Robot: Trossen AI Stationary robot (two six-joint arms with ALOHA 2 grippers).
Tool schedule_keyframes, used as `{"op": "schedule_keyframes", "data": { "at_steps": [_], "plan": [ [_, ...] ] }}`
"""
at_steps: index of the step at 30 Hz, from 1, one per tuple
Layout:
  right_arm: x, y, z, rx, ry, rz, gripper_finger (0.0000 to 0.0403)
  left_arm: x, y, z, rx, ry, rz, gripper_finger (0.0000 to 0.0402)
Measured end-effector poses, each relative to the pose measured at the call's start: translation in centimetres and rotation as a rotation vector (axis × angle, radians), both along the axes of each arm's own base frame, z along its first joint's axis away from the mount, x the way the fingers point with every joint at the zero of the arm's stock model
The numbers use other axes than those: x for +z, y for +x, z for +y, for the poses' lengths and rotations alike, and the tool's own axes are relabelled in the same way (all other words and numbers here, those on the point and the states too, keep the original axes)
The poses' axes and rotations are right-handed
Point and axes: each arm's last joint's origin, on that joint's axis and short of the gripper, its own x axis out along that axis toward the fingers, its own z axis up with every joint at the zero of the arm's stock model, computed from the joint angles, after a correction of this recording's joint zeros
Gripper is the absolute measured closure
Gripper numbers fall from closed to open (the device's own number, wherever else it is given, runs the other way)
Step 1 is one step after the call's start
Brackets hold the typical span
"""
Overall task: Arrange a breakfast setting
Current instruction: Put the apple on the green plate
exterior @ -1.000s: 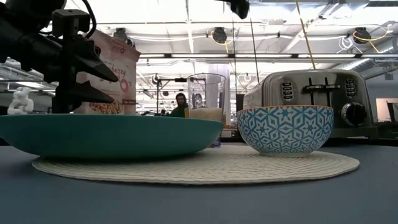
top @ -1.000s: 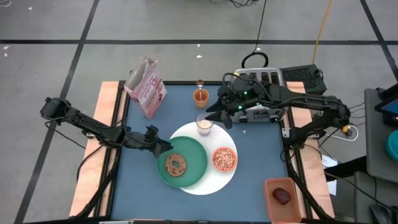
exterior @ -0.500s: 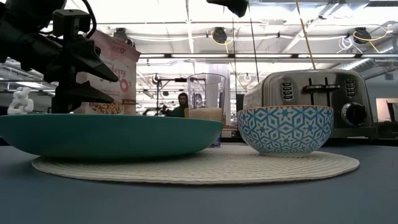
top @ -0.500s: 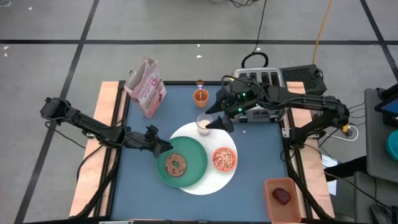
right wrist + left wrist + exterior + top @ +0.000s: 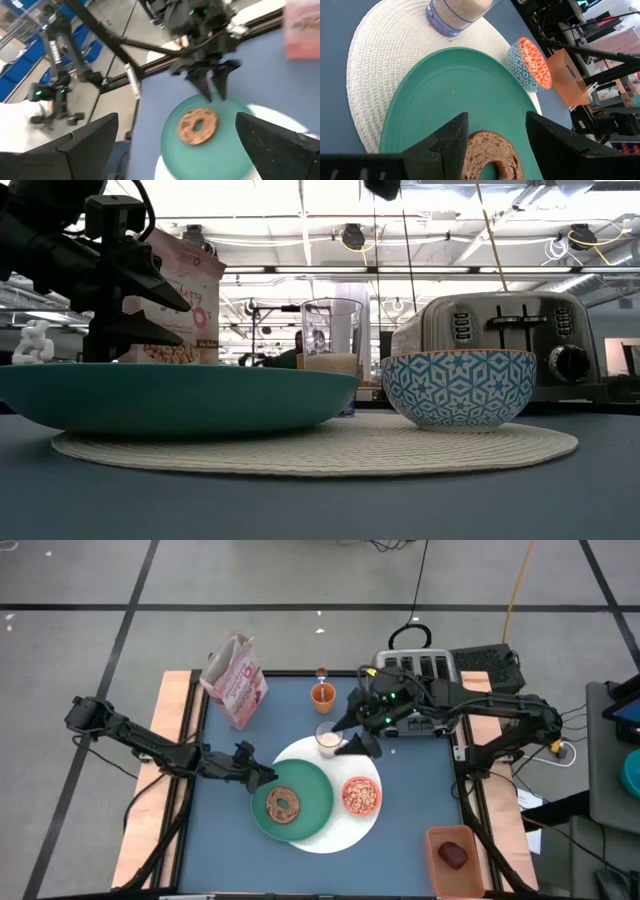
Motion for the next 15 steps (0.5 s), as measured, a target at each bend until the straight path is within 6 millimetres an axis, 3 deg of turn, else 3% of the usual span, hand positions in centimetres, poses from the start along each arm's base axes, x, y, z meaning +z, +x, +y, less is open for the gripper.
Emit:
{"op": "schedule_keyframes", "data": {
  "at_steps": [15],
  "plan": [
    [-2.0,-3.9,8.2,-0.042,0.044,0.448,0.0009,0.0,0.0,0.0,-0.011,0.025,0.001,0.0199]
  ]
}}
